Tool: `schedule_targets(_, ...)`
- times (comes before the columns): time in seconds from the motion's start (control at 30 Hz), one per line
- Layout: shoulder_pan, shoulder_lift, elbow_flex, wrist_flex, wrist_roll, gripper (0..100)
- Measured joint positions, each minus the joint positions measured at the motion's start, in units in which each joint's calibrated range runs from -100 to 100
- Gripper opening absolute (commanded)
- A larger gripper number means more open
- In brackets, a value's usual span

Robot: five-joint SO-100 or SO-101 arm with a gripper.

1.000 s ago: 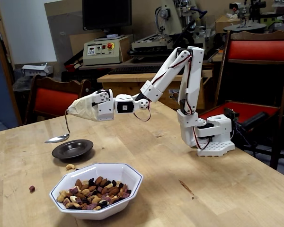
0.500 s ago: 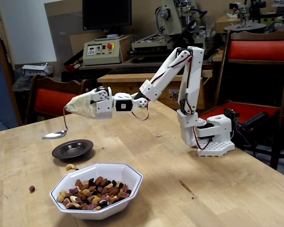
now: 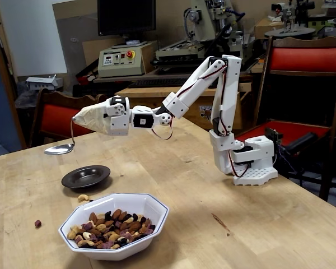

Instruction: Use spoon to take food

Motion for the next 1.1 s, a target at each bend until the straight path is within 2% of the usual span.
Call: schedule_targets(1.1,-4.18,0.00,0.00,0.00,0.05,4)
